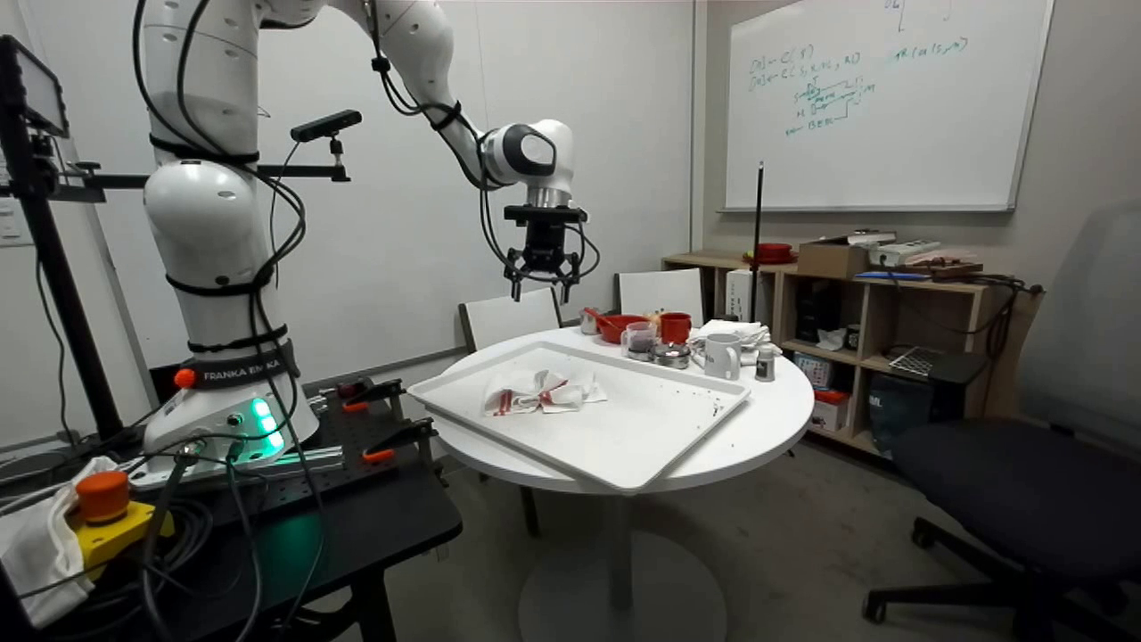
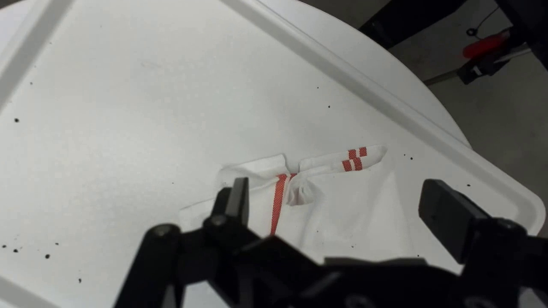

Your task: Pick up the white towel and wipe the the white tray.

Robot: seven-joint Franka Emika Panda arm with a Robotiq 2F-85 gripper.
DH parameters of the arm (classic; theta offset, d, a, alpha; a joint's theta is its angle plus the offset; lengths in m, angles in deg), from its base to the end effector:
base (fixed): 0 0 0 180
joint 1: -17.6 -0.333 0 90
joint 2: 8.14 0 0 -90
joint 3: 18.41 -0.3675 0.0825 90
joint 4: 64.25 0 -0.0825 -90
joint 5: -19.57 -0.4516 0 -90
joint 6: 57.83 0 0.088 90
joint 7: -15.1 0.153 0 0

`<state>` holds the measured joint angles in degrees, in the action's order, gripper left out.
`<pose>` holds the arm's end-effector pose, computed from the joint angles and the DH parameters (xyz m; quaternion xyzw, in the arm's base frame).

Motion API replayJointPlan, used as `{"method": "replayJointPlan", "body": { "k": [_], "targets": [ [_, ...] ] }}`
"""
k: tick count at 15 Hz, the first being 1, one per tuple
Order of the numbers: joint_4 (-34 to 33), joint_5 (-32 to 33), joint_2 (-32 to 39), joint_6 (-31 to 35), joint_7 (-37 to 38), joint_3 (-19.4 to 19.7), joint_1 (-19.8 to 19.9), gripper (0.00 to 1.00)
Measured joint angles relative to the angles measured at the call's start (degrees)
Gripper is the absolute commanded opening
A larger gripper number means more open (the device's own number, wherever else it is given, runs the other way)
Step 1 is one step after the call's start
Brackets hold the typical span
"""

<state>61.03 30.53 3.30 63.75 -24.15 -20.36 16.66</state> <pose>0.5696 0.0130 0.2350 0.8993 0.4112 -0.1464 0.0263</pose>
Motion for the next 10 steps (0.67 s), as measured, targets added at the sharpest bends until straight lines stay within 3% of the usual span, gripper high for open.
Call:
{"method": "replayJointPlan", "body": {
  "k": [3,10],
  "targets": [
    [-1.73,0.0,3.12,-0.53,-3.64,-0.39,0.01,1.0],
    [-2.54,0.01,4.28,-1.2,-4.12,-0.58,0.01,1.0]
  ]
}}
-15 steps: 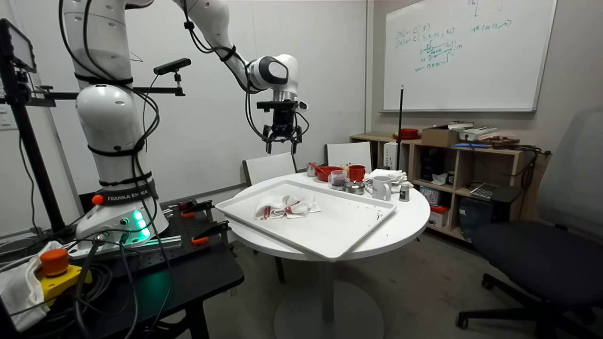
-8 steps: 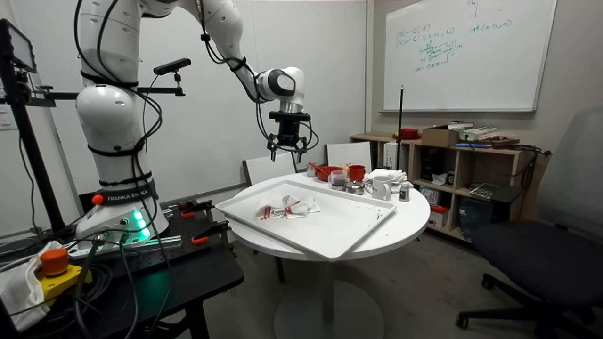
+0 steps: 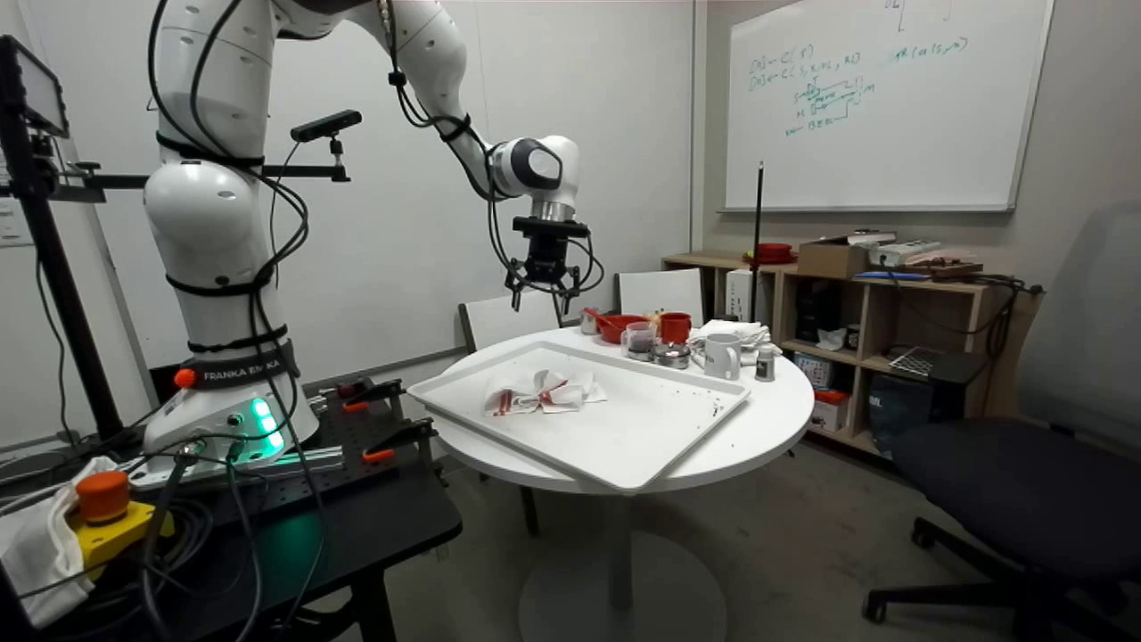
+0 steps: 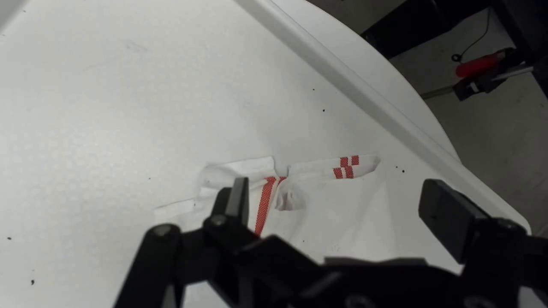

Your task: Pick up the white towel and wipe the the white tray.

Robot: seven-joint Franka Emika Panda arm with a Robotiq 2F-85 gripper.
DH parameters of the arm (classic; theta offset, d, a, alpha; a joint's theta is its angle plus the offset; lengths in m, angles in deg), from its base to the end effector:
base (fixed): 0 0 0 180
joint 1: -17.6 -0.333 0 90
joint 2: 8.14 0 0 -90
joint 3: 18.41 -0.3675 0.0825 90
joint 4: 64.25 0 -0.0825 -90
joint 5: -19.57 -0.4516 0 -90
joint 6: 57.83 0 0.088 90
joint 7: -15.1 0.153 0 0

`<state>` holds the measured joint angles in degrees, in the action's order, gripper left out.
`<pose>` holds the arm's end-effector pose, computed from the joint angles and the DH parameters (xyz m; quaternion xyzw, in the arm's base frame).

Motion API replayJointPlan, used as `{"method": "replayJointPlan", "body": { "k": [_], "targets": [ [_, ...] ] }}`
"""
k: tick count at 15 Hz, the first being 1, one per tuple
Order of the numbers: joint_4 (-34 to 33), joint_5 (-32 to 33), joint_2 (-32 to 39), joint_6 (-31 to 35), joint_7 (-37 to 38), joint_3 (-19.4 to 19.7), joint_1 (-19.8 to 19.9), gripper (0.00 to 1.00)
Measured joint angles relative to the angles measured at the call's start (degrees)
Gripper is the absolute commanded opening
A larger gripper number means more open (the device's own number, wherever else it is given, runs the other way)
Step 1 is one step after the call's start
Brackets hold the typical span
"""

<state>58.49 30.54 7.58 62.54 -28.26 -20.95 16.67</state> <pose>0.5775 0.0189 0.2093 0.8784 0.4466 -0.1698 0.0105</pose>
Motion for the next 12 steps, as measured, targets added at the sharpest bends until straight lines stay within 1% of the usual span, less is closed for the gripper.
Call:
{"method": "replayJointPlan", "body": {
  "k": [5,12],
  "targets": [
    [-0.75,-0.13,1.36,0.02,-1.03,-0.12,0.11,1.0],
    [-5.17,-0.33,9.85,1.52,-8.05,-1.86,1.18,1.0]
  ]
}}
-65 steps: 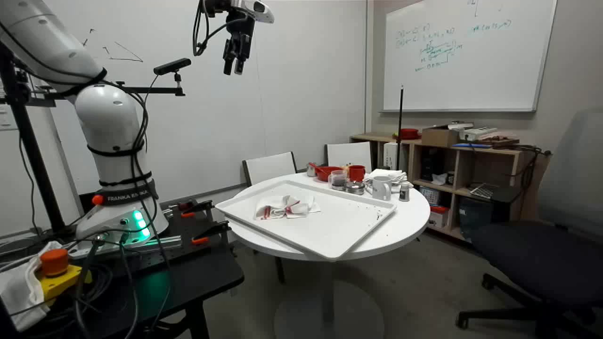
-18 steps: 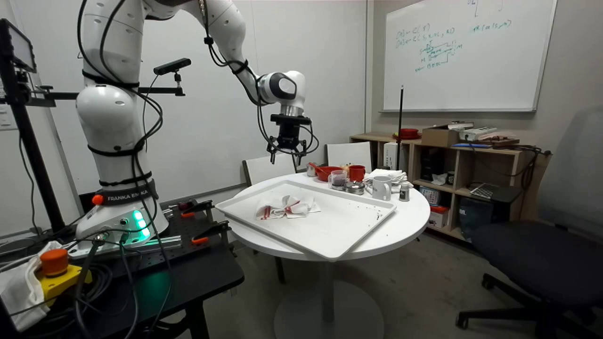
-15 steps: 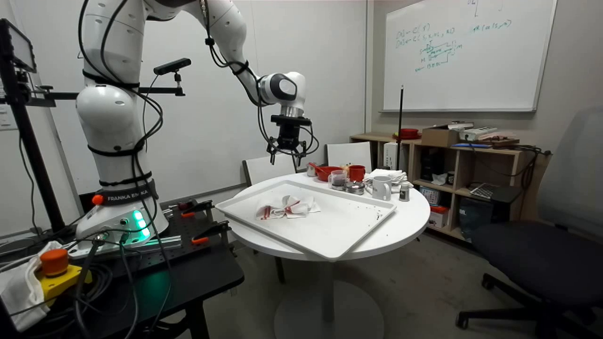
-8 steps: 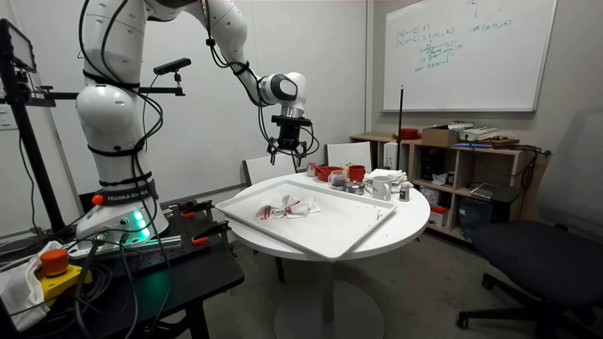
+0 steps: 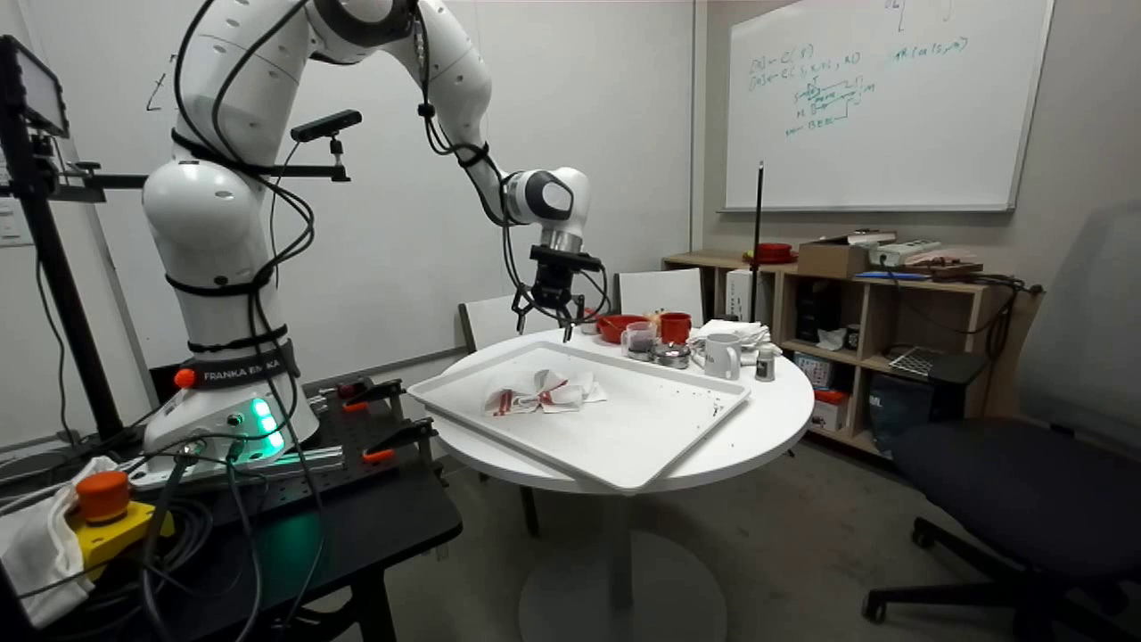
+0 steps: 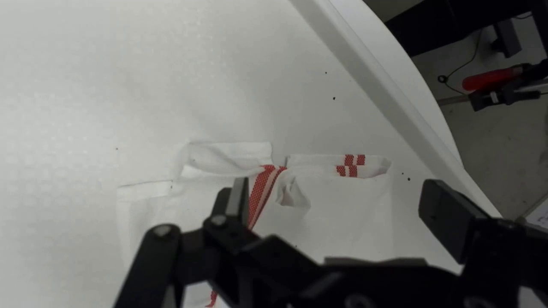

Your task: Pick up the white towel and wipe the the white tray.

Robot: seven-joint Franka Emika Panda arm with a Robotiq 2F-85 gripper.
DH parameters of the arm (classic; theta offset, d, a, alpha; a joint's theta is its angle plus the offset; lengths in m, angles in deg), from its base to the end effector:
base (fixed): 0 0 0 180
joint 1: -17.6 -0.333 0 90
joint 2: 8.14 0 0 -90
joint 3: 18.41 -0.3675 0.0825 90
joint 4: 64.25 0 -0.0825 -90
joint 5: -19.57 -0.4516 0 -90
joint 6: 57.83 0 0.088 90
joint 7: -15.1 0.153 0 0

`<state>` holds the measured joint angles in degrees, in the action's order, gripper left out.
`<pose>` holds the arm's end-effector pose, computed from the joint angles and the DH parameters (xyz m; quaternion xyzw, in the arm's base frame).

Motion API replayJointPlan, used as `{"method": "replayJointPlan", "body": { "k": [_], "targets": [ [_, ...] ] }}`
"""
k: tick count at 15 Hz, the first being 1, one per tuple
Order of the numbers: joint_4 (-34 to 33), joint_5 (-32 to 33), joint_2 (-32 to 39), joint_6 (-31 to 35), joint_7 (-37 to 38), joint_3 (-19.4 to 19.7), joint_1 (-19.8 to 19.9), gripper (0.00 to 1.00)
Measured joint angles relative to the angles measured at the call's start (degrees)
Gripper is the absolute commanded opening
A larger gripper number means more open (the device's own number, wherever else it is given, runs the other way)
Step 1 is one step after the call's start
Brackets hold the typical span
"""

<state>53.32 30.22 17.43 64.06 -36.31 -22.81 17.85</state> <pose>0.5972 0.0297 0.1437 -0.8381 -0.5116 0.1875 0.0258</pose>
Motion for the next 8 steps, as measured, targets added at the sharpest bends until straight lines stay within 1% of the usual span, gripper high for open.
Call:
{"method": "replayJointPlan", "body": {
  "k": [4,8],
  "targets": [
    [-0.79,-0.06,4.43,2.56,-2.71,-1.56,0.12,1.0],
    [-0.43,1.99,8.27,6.67,-2.83,-1.97,-0.52,1.0]
  ]
}}
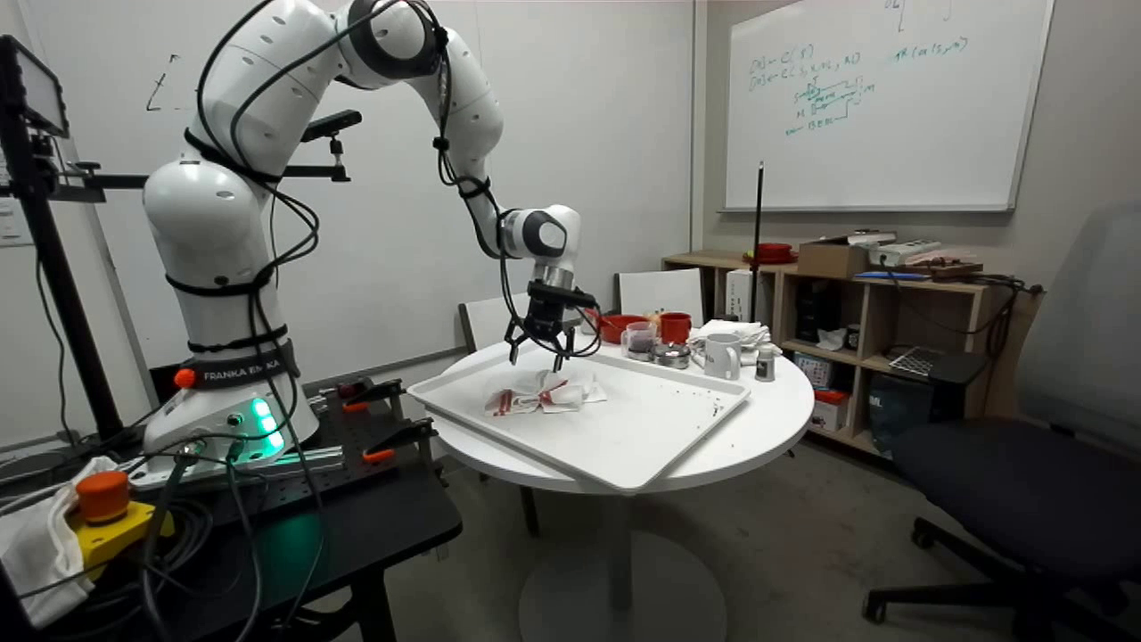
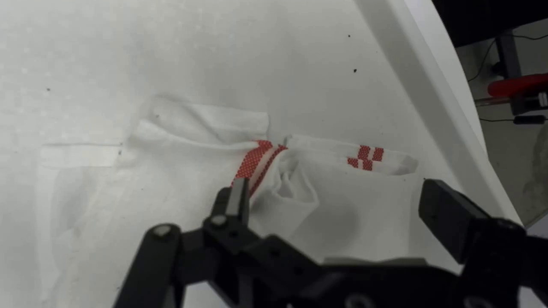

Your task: Pick up the white towel and wipe the the white tray.

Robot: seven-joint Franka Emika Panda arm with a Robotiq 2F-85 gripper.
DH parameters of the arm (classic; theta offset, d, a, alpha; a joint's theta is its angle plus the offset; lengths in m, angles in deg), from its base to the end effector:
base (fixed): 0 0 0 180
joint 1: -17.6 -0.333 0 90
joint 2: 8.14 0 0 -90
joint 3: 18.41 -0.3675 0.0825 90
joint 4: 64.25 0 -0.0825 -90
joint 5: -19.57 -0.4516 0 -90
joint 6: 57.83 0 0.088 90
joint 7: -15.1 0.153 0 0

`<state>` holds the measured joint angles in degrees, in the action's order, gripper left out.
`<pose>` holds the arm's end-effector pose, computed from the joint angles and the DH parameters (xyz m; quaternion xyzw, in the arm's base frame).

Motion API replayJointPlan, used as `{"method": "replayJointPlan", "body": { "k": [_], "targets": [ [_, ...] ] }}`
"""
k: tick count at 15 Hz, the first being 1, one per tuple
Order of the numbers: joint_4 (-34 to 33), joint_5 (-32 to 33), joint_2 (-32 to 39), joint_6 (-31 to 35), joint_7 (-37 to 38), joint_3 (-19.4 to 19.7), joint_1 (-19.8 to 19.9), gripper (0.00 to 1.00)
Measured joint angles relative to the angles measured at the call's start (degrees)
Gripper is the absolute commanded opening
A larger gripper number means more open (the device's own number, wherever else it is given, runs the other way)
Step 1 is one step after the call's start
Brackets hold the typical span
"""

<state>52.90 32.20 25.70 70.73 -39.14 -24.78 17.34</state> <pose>0.5864 0.0595 0.0645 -0.8022 -0.5648 0.1893 0.0407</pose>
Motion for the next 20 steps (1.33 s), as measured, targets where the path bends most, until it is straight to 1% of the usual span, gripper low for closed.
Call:
{"method": "replayJointPlan", "body": {
  "k": [3,7,11,14,20],
  "targets": [
    [0.58,3.79,2.08,2.98,0.58,0.61,-0.54,1.0],
    [1.57,11.44,3.98,7.31,4.27,3.49,-2.25,1.0],
    [3.36,15.84,4.03,14.75,7.88,4.8,-2.59,1.0],
    [4.76,15.61,3.86,20.21,8.14,4.03,-1.92,1.0],
    [6.65,11.74,3.85,26.35,7.74,-0.48,1.81,1.0]
  ]
}}
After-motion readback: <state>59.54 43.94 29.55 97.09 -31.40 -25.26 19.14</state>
